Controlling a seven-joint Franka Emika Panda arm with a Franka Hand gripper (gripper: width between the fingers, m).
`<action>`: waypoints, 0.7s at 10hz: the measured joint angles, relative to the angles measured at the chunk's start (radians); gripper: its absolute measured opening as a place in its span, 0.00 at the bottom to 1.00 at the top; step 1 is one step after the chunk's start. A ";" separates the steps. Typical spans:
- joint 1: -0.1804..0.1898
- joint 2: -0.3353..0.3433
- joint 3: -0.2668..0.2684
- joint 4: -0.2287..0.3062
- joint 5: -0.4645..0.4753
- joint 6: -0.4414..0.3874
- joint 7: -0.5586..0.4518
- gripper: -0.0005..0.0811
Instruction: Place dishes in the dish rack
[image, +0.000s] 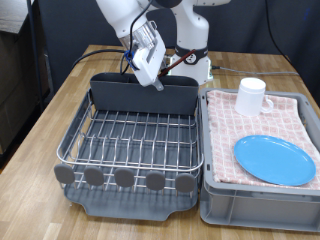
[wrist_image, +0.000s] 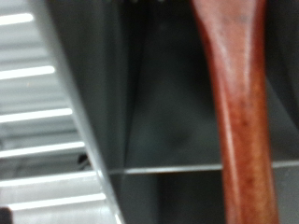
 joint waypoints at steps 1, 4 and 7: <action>-0.006 -0.004 0.033 -0.001 -0.060 0.016 0.085 0.95; -0.015 -0.048 0.128 -0.006 -0.191 0.047 0.296 0.98; -0.033 -0.131 0.213 -0.012 -0.290 0.022 0.457 0.99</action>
